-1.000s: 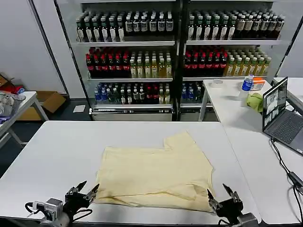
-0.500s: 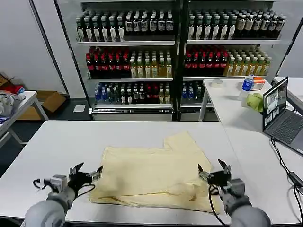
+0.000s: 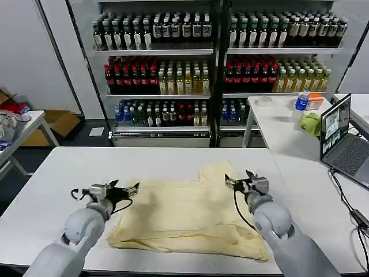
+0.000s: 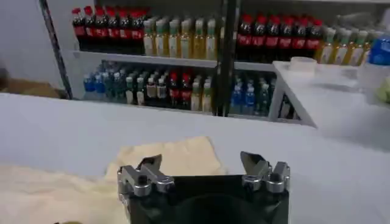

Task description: Fold and organize the clothes.

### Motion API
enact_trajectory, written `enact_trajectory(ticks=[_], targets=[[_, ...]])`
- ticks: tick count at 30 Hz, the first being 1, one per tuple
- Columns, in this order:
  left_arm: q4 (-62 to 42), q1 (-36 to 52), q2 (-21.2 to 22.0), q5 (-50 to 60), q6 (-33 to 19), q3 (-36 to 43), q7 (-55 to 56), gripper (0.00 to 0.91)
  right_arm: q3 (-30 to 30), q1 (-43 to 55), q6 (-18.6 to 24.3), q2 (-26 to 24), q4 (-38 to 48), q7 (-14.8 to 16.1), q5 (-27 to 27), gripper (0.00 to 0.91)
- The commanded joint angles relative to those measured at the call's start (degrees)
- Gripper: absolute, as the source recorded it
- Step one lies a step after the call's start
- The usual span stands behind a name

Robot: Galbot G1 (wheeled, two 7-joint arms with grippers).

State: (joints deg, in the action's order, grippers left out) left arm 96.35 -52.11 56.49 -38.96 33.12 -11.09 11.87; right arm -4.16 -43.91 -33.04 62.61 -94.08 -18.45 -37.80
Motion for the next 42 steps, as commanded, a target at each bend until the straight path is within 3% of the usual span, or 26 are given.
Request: enact_trajectory(ticks=[1,14,33,34,36,37,38,39,40,41,42], targets=[[-11.8,11.5,2.1,-0.7,0.0,7.9,0.3,0.907,4.8,11.1,-0.2,2.8,14.5,-0.5,-2.8,0.907],[-14.3,12.5,3.2,-0.8,0.0,8.8,0.2,0.907,5.1,16.1,-0.2,7.6,24.5,-0.1,-2.7,0.907],[-10.0,7.0,1.1,-2.7,0.1,6.4,-0.2,0.907,5.2,17.3,-0.2,9.9,30.8,0.7,-2.4,0.907],[-9.9,6.9,1.0,-2.7,0.1,6.4,-0.2,0.877,5.2,17.2,-0.2,9.9,30.8,0.9,-2.4,0.907],[-9.6,6.4,0.9,-2.9,0.1,6.3,-0.4,0.403,5.3,17.0,-0.2,10.0,30.8,1.1,-2.5,0.736],[-9.6,6.2,0.9,-2.9,0.0,6.2,-0.5,0.202,5.3,16.9,-0.2,10.0,30.8,1.2,-2.6,0.605],[-9.5,6.1,0.9,-2.9,0.0,6.2,-0.6,0.141,5.3,16.8,-0.2,10.1,30.9,1.3,-2.7,0.524],[-9.5,5.9,0.9,-2.9,0.0,6.1,-0.7,0.06,5.3,16.7,-0.2,10.1,30.9,1.4,-2.9,0.333],[-9.4,5.8,0.9,-2.9,0.0,6.0,-0.8,0.04,5.3,16.7,-0.3,10.1,30.8,1.3,-3.3,0.151],[-9.4,5.7,0.8,-2.9,0.0,5.9,-0.9,0.03,5.3,16.6,-0.3,10.1,30.6,1.2,-3.8,0.04],[-9.4,5.6,0.8,-3.0,0.0,5.8,-1.0,0.03,5.3,16.5,-0.3,10.1,30.5,1.1,-4.2,0.0]])
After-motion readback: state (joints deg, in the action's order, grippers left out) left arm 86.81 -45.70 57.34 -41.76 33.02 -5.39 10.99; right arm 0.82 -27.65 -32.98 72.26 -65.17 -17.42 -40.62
